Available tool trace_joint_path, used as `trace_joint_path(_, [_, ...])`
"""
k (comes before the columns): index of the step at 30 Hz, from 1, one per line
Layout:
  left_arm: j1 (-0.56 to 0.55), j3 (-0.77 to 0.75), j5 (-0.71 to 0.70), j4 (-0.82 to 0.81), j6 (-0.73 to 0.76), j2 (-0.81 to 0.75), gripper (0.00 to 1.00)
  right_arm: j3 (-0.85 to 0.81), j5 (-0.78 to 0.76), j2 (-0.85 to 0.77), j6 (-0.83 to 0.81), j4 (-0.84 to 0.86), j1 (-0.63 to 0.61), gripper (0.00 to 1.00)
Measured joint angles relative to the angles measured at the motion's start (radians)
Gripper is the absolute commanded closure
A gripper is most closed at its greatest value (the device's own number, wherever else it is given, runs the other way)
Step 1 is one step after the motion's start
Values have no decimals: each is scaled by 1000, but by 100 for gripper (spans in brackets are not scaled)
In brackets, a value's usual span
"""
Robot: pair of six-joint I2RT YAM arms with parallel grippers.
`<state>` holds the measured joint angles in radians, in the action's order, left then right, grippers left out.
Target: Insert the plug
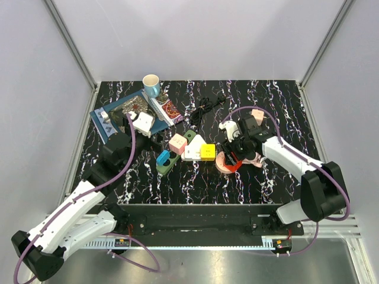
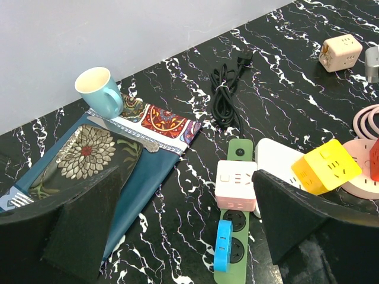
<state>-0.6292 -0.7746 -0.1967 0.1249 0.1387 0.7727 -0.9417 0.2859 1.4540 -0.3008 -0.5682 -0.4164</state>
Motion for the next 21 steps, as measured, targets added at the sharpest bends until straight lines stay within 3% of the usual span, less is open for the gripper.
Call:
trace_joint_path(2, [0,0,0,0,3,-2,1,7,-21,-1,-10,10,-17,91])
trace_joint_path(5, [0,0,0,0,4,-11,1,13,-37,-6,-10,18,-28,69])
trace_joint_path(6, [0,0,0,0,5,-15,1,13,-39,-8,-10,18,-29,52])
trace_joint_path(10, [0,0,0,-3,11,-22,1,-11,-42,-6,-10,-11,-31,21])
trace_joint_path(14, [0,0,0,-3,11,-22,1,-79,-60,34,-5,-111,-35,5])
trace_joint_path(21, [0,0,0,-6,11,-18,1,-290,-76,49,21,-280,-39,2])
